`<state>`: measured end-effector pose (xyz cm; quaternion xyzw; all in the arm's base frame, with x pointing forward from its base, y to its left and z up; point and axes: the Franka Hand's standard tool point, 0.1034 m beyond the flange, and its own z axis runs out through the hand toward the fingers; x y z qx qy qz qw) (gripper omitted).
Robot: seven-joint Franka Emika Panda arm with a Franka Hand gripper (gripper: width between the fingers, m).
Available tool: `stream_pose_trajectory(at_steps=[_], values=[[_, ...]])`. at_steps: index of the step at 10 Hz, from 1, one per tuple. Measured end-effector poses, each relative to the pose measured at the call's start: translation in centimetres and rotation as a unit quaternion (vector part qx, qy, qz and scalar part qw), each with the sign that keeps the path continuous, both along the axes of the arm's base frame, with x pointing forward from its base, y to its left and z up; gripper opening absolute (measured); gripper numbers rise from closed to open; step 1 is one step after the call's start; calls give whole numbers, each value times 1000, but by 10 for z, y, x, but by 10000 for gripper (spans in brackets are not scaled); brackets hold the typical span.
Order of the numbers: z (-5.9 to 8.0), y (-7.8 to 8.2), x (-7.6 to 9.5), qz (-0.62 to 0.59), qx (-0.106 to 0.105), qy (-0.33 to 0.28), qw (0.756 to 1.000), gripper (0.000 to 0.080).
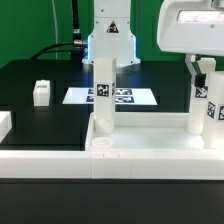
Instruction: Assemble desk
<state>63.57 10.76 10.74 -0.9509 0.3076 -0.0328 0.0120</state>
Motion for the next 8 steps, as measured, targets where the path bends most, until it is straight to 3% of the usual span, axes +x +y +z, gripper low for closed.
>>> stream_pose_trajectory(at_steps=[8], values=[[1,-2,1,239,-20,-1,971,649]])
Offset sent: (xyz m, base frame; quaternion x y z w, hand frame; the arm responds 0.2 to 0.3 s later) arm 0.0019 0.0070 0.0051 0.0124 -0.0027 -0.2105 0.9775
